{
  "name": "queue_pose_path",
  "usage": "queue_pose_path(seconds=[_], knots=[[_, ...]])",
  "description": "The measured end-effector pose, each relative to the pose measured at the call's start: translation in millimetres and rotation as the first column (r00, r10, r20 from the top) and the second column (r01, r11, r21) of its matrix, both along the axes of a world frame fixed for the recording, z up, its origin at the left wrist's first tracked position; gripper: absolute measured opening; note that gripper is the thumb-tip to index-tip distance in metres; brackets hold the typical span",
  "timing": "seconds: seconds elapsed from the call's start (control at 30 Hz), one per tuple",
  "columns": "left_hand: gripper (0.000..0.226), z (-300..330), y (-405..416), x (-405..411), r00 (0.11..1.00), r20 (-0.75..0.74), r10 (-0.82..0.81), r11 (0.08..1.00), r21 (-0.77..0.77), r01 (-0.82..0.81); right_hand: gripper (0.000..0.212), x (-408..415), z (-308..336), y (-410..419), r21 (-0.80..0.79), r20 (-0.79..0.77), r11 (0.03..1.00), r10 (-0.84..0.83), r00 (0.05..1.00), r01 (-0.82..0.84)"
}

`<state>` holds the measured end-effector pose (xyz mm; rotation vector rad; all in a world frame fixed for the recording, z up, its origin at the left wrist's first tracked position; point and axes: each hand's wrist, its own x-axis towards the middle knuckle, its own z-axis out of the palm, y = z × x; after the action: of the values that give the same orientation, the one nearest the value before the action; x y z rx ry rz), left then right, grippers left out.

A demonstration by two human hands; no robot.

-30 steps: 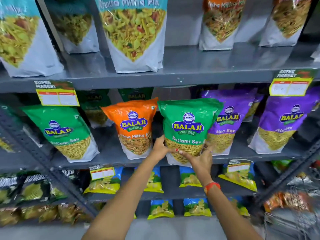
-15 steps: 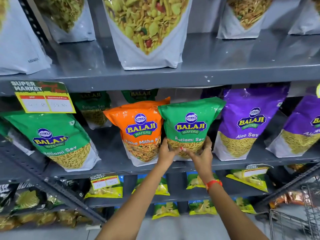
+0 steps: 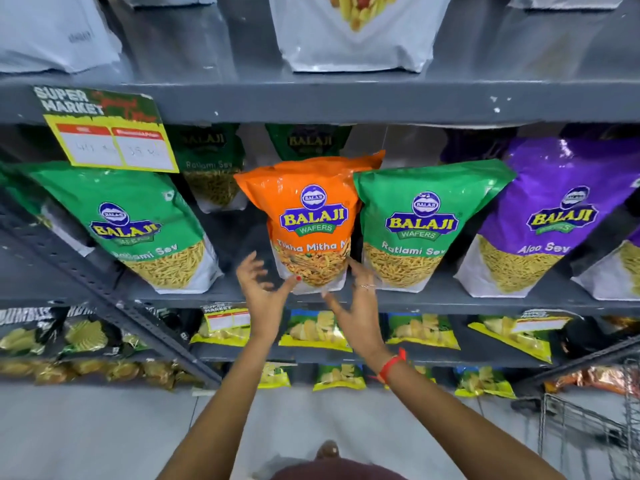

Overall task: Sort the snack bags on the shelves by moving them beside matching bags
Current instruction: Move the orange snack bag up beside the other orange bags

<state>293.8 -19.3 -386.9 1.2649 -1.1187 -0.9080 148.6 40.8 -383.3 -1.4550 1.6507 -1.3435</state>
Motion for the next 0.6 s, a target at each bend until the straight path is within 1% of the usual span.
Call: queue_pose_path(seconds=[0.03,0.1,0.17,0.2,0.33,0.43,0.6], knots=[[0.078,0.7,-12.8,4.7,0.999,-0.018,-0.050,0.998,0.039,0.051,0.077,5.8,1.1,-4.8,0.015,-0.004,1.000,-0.006,1.000,0.006],[0.087,2.8,-30.9,10.0,0.977,-0.027,-0.211,0.973,0.089,0.213,0.089,13.7,3.5,-12.2,0.038,0.024,0.999,-0.018,1.000,0.017],[0.094,5.0,-38.3,10.8,0.934,0.042,-0.354,0.928,0.138,0.345,0.093,16.4,6.2,-21.2,0.057,0.080,0.998,-0.015,0.997,0.010],[0.092,5.7,-39.9,10.5,0.922,0.070,-0.382,0.916,0.165,0.367,0.092,16.8,7.3,-26.3,0.065,0.102,0.998,-0.029,0.994,0.022],[0.073,2.9,-46.7,12.5,0.922,0.086,-0.378,0.915,0.184,0.358,0.087,17.3,8.8,-40.2,0.117,0.075,0.988,-0.110,0.991,0.101],[0.067,3.5,-46.5,20.6,0.939,0.056,-0.340,0.932,0.157,0.328,0.083,21.5,10.9,-45.2,0.099,0.031,0.992,-0.084,0.996,0.080],[0.060,7.9,-30.6,42.5,0.962,0.050,-0.269,0.958,0.113,0.262,0.080,38.9,14.6,-44.7,0.085,0.032,0.996,-0.033,0.999,0.030]])
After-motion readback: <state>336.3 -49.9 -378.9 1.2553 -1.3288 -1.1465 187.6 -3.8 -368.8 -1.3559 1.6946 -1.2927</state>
